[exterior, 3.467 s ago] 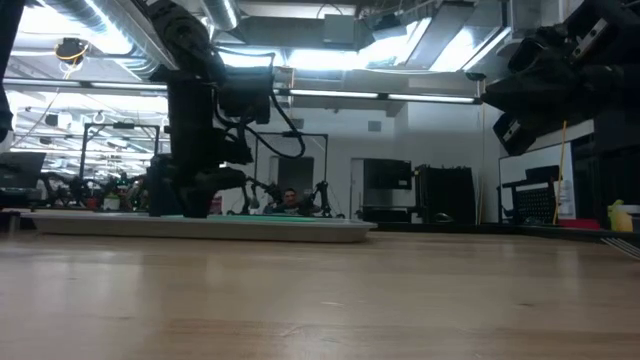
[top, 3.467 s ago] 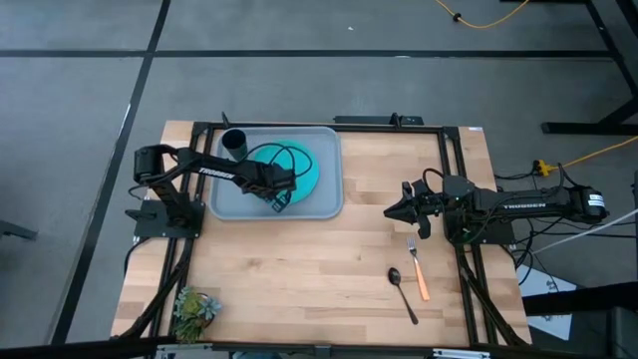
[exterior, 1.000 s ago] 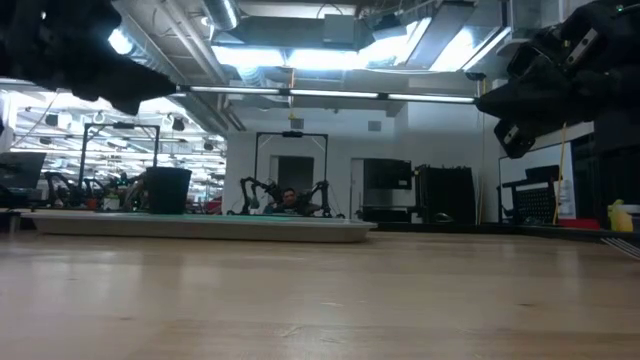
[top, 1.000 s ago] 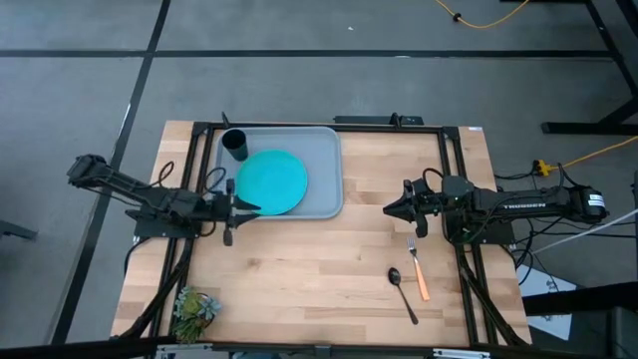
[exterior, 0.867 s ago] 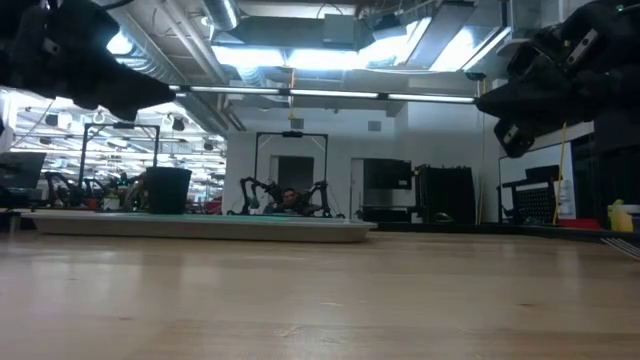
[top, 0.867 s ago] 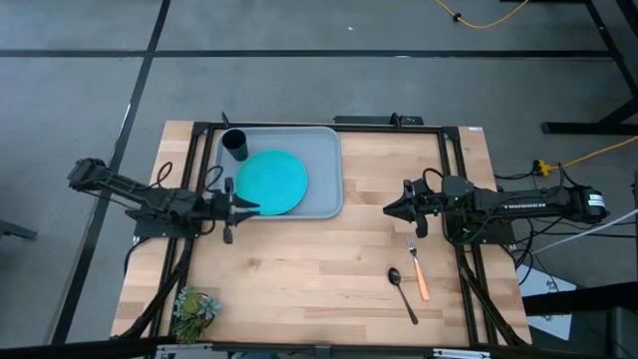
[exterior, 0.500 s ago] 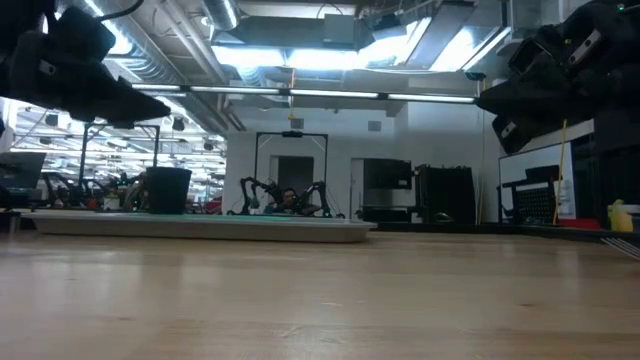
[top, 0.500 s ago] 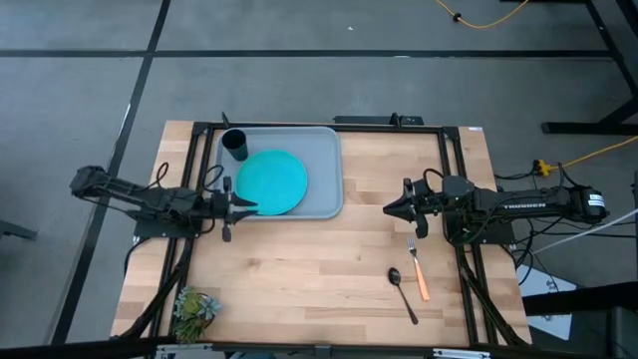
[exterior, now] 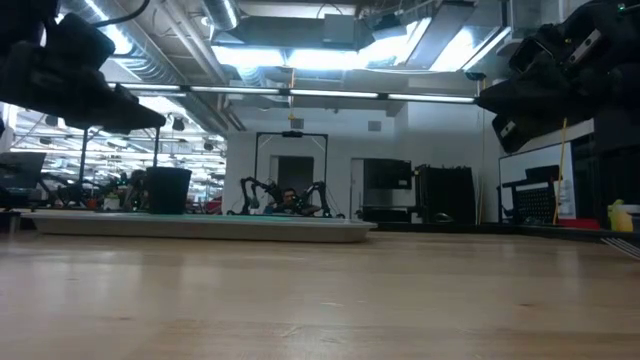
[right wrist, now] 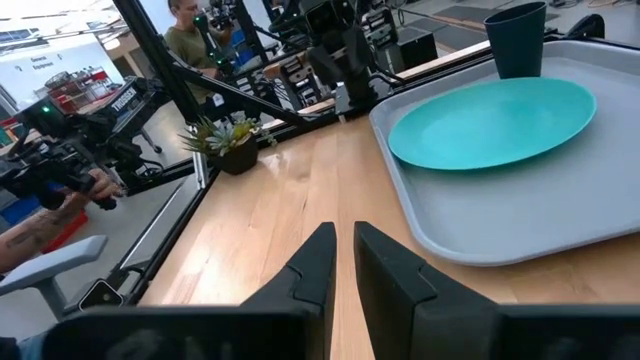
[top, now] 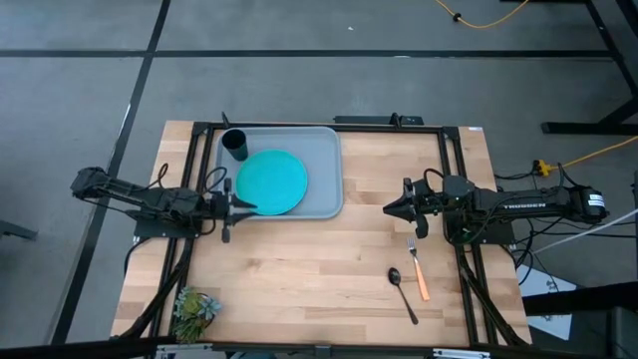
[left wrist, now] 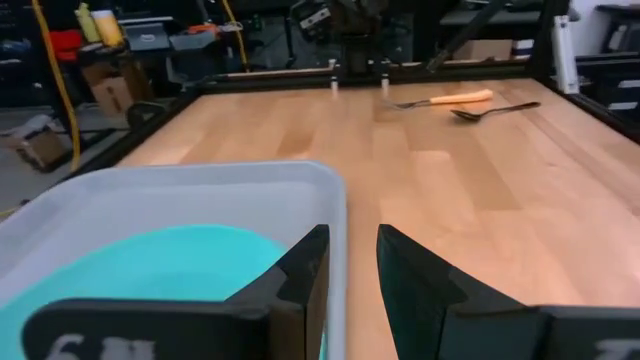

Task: Pick and place plate/cup/fork/spoon on tray
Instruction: Put the yellow fork on the serving tray right beside the light blue plate

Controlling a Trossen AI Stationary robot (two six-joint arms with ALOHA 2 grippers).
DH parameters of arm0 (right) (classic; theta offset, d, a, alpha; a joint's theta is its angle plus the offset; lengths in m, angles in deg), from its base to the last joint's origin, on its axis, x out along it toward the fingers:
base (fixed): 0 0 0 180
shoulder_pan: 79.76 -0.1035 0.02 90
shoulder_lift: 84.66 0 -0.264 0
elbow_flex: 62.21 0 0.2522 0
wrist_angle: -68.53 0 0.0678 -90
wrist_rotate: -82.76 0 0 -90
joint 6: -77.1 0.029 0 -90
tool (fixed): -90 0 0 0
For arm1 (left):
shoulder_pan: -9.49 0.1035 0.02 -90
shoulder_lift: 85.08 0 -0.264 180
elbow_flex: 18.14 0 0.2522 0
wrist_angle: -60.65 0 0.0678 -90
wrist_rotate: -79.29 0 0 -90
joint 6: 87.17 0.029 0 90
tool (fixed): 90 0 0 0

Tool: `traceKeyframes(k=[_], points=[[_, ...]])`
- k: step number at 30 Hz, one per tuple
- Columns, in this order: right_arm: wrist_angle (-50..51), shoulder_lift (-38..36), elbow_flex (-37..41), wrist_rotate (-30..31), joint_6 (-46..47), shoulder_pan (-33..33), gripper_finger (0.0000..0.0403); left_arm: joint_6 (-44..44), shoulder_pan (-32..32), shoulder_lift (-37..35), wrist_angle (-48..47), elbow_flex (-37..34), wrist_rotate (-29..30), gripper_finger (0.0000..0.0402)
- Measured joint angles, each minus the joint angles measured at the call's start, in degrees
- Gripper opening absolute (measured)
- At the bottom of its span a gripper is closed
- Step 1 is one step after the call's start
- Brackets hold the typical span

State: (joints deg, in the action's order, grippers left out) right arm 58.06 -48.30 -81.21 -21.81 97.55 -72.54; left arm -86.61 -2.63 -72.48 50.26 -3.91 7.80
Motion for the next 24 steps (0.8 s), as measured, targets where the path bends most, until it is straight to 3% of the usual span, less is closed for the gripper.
traceKeyframes(k=[24], points=[[0.04, 0.00, -0.01, 0.00, -1.33, 0.00, 0.0046, 1.50, 0.00, 0.13, 0.03, 0.00, 0.41, 0.0080]])
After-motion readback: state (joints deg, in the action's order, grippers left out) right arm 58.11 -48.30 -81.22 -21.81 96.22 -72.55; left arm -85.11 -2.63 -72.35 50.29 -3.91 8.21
